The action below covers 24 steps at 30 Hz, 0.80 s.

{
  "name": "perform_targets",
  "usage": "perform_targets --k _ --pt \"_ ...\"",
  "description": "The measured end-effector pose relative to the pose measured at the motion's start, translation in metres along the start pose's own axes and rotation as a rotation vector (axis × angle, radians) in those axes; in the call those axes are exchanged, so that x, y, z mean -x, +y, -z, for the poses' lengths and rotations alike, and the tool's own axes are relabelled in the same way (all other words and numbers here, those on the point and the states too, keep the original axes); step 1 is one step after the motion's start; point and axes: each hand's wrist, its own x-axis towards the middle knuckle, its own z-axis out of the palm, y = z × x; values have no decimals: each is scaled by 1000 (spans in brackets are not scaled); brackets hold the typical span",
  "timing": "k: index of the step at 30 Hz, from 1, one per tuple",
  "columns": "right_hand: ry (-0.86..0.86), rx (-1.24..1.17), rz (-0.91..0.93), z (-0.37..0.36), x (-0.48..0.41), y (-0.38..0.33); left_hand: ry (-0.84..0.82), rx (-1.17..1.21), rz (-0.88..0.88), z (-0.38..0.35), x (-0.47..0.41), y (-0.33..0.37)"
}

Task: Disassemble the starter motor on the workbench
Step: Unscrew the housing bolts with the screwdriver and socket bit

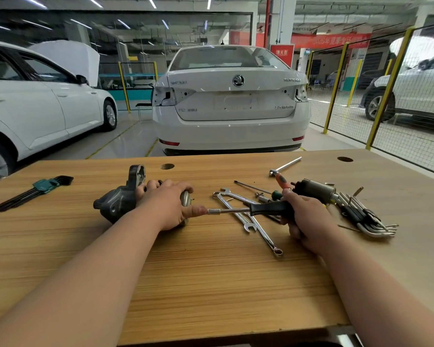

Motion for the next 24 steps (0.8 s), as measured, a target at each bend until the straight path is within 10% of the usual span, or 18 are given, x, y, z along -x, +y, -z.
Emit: perform_targets --k 10,24 --pt "-183 -440 -147 7 4 -5 121 -119 17 -10 5 5" --pt "-10 217 49 8 6 -5 209 -176 -1 -14 6 3"
